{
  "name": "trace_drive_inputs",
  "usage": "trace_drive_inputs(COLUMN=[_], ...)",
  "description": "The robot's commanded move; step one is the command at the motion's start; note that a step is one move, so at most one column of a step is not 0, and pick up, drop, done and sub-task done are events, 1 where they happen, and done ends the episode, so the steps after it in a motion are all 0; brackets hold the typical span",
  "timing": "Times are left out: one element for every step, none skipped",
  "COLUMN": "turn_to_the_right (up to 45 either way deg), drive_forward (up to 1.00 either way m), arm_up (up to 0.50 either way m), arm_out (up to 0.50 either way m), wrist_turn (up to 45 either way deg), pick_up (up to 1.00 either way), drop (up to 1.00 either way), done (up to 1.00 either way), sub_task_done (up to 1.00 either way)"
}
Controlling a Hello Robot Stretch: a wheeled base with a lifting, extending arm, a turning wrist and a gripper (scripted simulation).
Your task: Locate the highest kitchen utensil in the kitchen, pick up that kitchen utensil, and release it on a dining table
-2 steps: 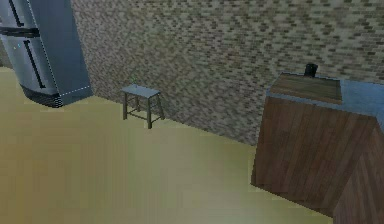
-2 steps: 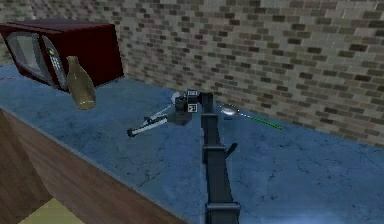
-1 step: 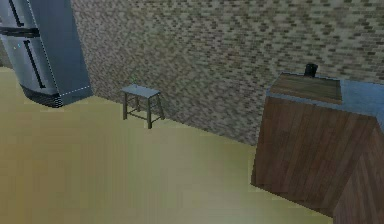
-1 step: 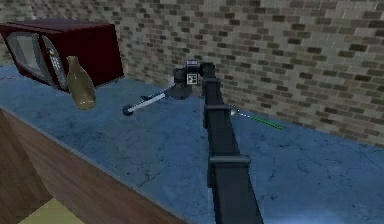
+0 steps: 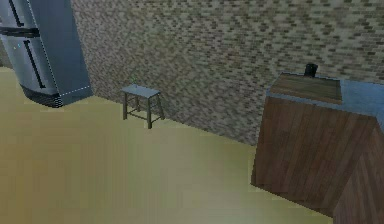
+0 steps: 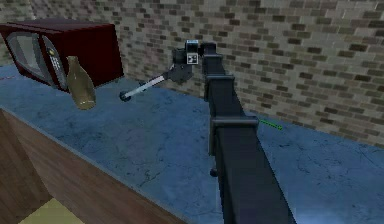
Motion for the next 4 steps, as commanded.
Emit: trace_drive_inputs(turn_to_the_right=[0.0,0.0,0.0,-45.0], drive_forward=[0.00,0.00,0.00,0.00], arm_up=[0.00,0.00,0.00,0.00], arm_out=[0.00,0.00,-0.48,0.00], wrist_turn=[-45.0,-21.0,0.0,0.0], pick_up=[0.00,0.00,0.00,0.00], drop=[0.00,0.00,0.00,0.00], done=[0.00,0.00,0.00,0.00], sub_task_done=[0.00,0.00,0.00,0.00])
